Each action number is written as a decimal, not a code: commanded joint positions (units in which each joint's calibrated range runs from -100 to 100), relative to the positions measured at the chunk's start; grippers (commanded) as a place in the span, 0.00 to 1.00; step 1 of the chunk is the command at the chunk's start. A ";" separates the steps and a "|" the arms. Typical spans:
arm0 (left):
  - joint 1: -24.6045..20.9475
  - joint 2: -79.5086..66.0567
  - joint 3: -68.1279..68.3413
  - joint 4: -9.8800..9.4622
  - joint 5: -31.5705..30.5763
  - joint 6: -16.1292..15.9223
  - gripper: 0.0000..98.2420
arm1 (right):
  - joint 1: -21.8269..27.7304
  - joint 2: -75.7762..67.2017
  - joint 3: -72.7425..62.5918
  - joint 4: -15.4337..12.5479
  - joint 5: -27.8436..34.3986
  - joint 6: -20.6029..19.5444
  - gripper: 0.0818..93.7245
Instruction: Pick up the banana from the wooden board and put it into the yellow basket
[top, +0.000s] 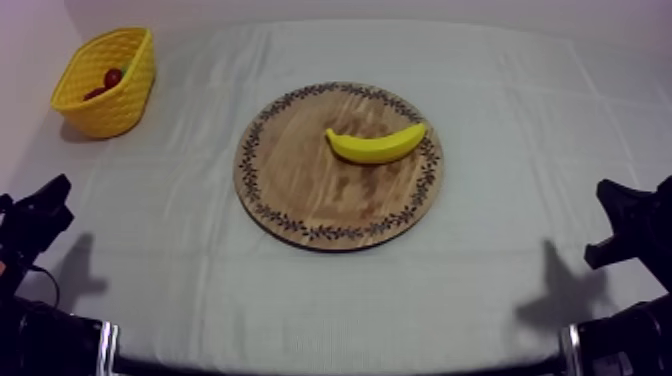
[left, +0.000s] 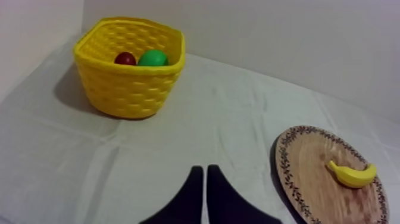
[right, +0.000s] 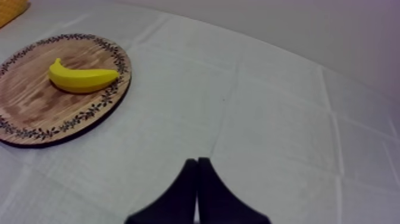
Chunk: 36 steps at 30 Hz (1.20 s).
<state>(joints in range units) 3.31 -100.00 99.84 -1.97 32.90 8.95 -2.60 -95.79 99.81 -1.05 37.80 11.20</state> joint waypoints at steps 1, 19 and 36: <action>-0.02 0.00 0.04 0.00 0.00 0.01 0.00 | 0.00 0.03 -0.03 0.00 0.02 0.00 0.00; -0.02 0.00 0.04 0.00 0.00 0.01 0.00 | 0.00 0.03 -0.03 0.00 0.02 0.00 0.00; -0.24 0.85 -0.30 0.68 0.81 2.53 0.00 | 0.00 0.03 -0.03 0.00 0.02 0.05 0.00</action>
<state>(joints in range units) 3.26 -99.69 99.62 -1.61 33.63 12.05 -2.60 -95.79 99.81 -1.05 37.80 11.20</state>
